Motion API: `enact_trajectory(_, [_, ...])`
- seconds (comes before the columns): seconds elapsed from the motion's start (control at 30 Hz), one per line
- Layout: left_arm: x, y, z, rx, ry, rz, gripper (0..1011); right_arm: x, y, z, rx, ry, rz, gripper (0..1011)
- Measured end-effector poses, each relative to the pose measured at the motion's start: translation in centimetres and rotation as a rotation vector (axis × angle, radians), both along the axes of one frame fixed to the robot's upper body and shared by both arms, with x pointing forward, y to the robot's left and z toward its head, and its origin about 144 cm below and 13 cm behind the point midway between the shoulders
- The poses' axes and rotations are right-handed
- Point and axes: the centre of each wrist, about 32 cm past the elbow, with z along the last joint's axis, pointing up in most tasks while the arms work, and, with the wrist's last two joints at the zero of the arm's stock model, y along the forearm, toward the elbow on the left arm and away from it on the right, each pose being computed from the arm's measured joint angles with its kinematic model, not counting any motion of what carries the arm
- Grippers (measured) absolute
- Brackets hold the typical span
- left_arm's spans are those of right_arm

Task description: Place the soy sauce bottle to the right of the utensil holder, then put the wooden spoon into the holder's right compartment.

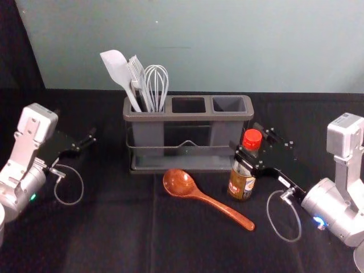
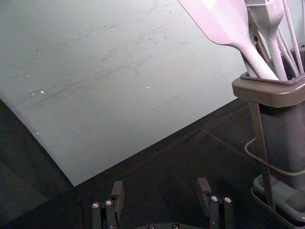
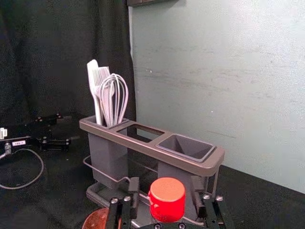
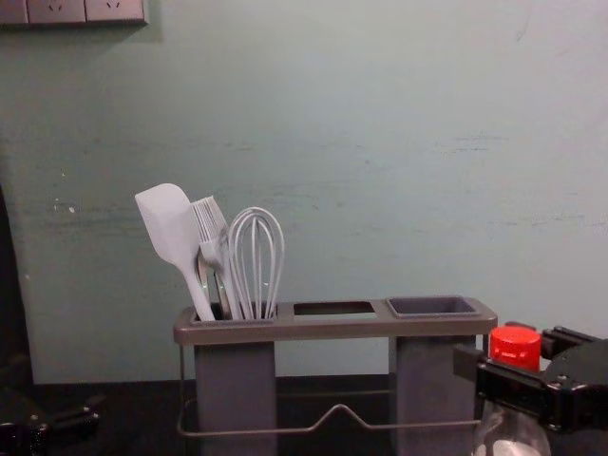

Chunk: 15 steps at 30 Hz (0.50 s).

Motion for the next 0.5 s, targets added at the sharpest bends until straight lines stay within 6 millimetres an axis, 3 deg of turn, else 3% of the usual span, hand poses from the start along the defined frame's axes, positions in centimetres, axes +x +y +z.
enact_trajectory(0.03, [0.0, 0.0, 0.0, 0.0, 0.0, 0.0, 1005, 0.01, -0.01, 0.01, 0.0, 0.001, 0.001, 664])
enact_trajectory(0.33, [0.0, 0.0, 0.0, 0.0, 0.0, 0.0, 1005, 0.03, -0.13, 0.02, -0.003, 0.01, 0.005, 397])
enact_trajectory(0.5, [0.0, 0.0, 0.0, 0.0, 0.0, 0.0, 1005, 0.04, -0.16, 0.03, -0.003, 0.011, 0.006, 387])
